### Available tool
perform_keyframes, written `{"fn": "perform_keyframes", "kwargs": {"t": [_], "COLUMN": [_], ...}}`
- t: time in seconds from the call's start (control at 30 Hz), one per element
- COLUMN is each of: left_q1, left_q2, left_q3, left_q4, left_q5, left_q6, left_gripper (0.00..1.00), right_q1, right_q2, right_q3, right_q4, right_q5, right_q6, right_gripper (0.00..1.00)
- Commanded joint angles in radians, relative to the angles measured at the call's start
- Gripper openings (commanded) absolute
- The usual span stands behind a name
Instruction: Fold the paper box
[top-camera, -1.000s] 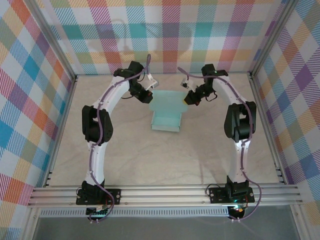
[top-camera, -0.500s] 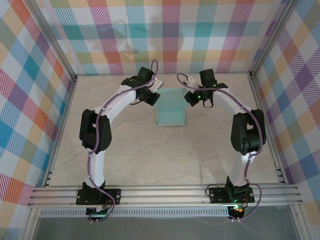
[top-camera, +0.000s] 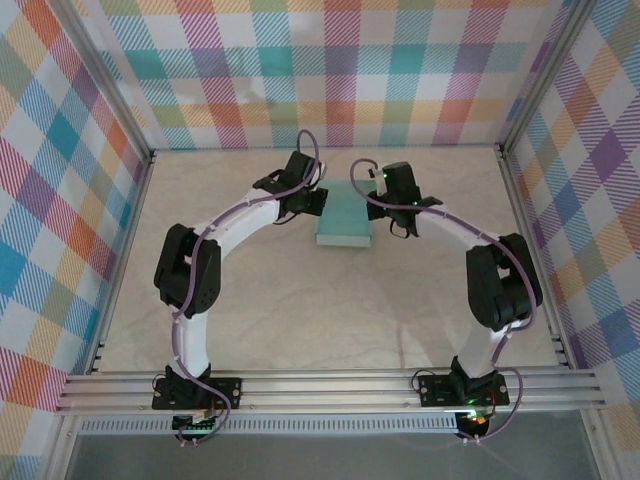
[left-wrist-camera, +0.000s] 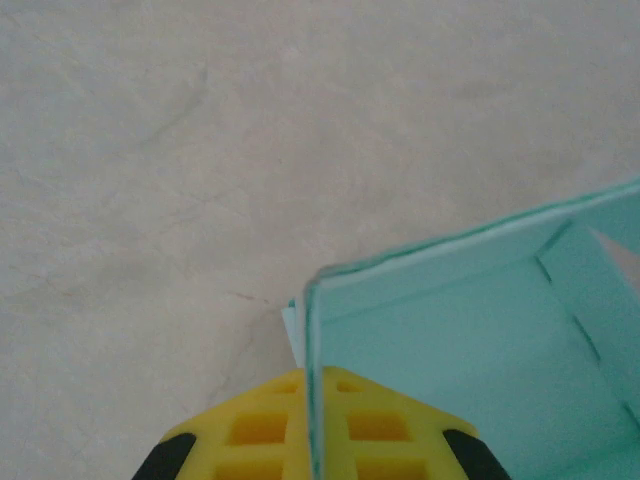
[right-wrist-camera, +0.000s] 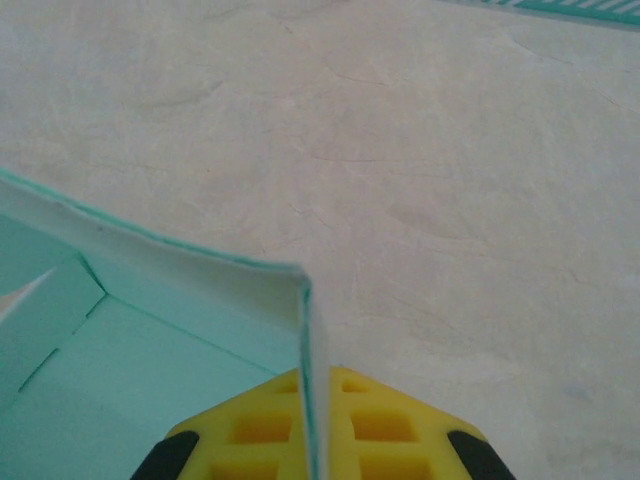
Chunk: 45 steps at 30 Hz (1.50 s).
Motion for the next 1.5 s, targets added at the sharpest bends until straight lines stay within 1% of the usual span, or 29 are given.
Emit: {"fn": "perform_keyframes", "kwargs": {"t": [0.0,0.1,0.2,0.4,0.63,0.87,1.03,1.2,1.3,1.47], "left_q1": [-0.052,-0.066,-0.079,-0.103,-0.116,-0.118,-0.133,-0.158,-0.172,-0.191], "left_q2": [-0.068,-0.068,-0.069,-0.099,-0.094,-0.096,-0.109,-0.126,-0.132,-0.134], "left_q3": [-0.079,-0.086,-0.085,-0.125,-0.176,-0.241,-0.322,-0.39,-0.425,-0.49], "left_q4": [0.221,0.221,0.216,0.252,0.319,0.4,0.489,0.58,0.634,0.714], "left_q5": [-0.034,-0.063,-0.076,-0.092,-0.095,-0.113,-0.142,-0.168,-0.179,-0.209], "left_q6": [-0.041,-0.047,-0.058,-0.082,-0.114,-0.13,-0.126,-0.11,-0.096,-0.067], "left_gripper": [0.0,0.0,0.0,0.0,0.0,0.0,0.0,0.0,0.0,0.0], "right_q1": [0.055,0.072,0.095,0.124,0.158,0.167,0.182,0.2,0.208,0.219], "right_q2": [-0.043,-0.045,-0.054,-0.081,-0.071,-0.046,-0.047,-0.054,-0.05,-0.054], "right_q3": [-0.065,-0.08,-0.083,-0.081,-0.145,-0.187,-0.234,-0.312,-0.34,-0.402], "right_q4": [0.184,0.184,0.162,0.115,0.21,0.274,0.34,0.47,0.518,0.624], "right_q5": [0.062,0.11,0.202,0.335,0.445,0.485,0.519,0.547,0.555,0.549], "right_q6": [0.133,0.17,0.196,0.327,0.396,0.439,0.447,0.44,0.431,0.4], "right_gripper": [0.0,0.0,0.0,0.0,0.0,0.0,0.0,0.0,0.0,0.0]}}
